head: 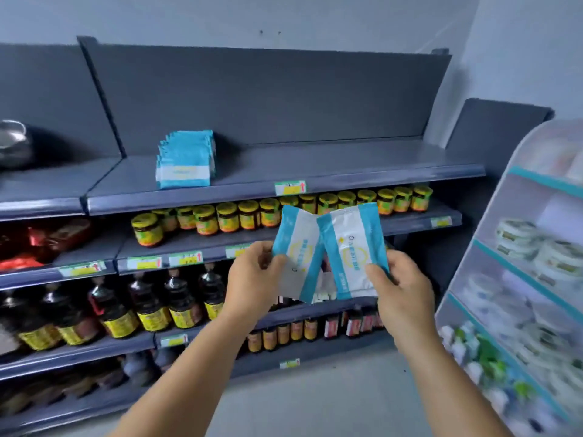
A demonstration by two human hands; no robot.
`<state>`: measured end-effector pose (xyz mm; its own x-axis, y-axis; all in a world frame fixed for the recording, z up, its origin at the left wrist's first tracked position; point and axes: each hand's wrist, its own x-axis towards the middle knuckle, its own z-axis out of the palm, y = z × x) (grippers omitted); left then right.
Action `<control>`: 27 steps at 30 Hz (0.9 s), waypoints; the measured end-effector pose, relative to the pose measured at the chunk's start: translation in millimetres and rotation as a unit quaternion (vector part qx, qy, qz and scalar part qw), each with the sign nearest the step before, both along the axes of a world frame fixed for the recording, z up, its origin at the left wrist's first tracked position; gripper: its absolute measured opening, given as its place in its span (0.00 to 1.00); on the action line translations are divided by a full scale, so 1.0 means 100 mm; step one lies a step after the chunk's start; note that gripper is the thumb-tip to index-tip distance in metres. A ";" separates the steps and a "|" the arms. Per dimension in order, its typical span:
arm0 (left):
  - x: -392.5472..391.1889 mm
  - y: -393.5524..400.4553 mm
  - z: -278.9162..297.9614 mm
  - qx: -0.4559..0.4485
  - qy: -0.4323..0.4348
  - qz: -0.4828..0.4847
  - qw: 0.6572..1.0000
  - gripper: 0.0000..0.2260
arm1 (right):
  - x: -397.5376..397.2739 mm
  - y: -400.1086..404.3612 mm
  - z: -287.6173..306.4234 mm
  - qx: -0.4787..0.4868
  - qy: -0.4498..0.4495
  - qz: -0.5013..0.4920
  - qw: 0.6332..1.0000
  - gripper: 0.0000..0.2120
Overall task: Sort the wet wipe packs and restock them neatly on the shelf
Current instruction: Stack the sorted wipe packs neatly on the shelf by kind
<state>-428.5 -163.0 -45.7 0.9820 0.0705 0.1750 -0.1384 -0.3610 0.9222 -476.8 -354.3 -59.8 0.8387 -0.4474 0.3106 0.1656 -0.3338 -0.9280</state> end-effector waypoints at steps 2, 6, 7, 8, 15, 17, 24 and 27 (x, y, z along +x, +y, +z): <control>0.08 0.36 0.09 0.030 -0.015 0.026 0.999 0.04 | 0.17 0.27 0.11 -0.005 -0.011 0.017 1.000 0.07; 0.26 0.92 0.23 0.065 -0.033 0.063 0.995 0.06 | 0.51 0.73 0.31 -0.057 -0.023 0.055 0.997 0.07; 0.32 1.04 0.26 0.073 -0.036 0.068 0.994 0.07 | 0.60 0.82 0.35 -0.071 -0.021 0.066 0.995 0.07; 0.38 1.14 0.30 0.080 -0.038 0.071 0.994 0.06 | 0.70 0.91 0.38 -0.086 -0.019 0.076 0.993 0.08; 0.94 1.73 0.46 0.108 -0.042 0.069 0.991 0.09 | 1.52 1.43 0.58 -0.237 -0.054 0.147 0.959 0.11; 1.16 1.84 0.52 0.132 -0.047 0.063 0.988 0.10 | 1.78 1.55 0.65 -0.268 -0.069 0.174 0.945 0.11; 1.97 2.04 0.77 0.191 -0.053 0.064 0.978 0.12 | 2.74 1.88 0.87 -0.301 -0.079 0.217 0.926 0.06; 2.26 2.08 0.87 0.255 -0.069 0.053 0.963 0.14 | 3.09 1.99 0.90 -0.293 -0.098 0.236 0.921 0.06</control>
